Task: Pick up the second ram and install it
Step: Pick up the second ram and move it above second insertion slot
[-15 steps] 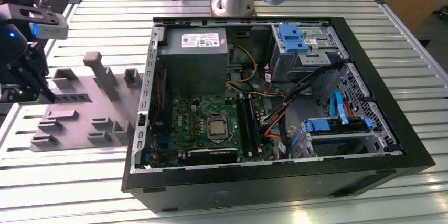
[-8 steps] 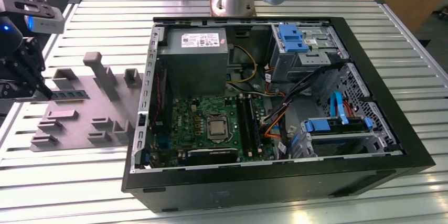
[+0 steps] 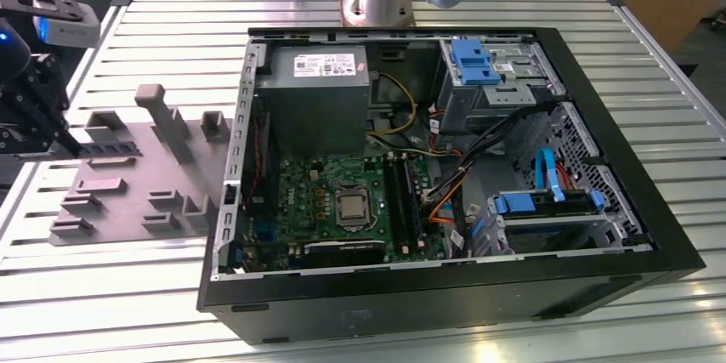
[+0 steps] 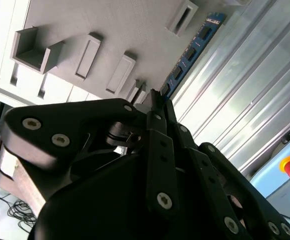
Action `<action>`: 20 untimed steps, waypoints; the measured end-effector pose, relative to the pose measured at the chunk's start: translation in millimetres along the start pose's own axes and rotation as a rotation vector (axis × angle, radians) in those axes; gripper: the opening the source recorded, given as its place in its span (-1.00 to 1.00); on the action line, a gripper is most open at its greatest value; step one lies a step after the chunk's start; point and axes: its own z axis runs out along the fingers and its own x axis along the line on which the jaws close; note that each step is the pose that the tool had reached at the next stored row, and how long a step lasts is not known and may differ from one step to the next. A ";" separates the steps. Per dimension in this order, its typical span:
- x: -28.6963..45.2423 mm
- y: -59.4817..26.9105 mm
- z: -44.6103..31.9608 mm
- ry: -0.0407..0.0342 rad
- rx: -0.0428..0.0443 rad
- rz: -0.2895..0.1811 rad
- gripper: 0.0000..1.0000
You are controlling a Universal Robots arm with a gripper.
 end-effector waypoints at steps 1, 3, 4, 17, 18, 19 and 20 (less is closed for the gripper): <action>0.0 0.0 -1.3 0.0001 0.0000 0.000 -0.73; -0.1 0.1 -3.9 0.0002 0.0000 0.000 -0.73; -0.1 0.0 -5.1 0.0002 0.0000 0.000 -0.73; -1.0 0.1 -18.5 0.0013 0.0000 0.000 -0.73; -1.1 0.1 -19.5 0.0015 0.0000 0.000 -0.73; -1.2 0.0 -20.5 0.0016 0.0000 0.000 -0.73; -1.2 0.1 -21.4 0.0018 0.0000 0.000 -0.73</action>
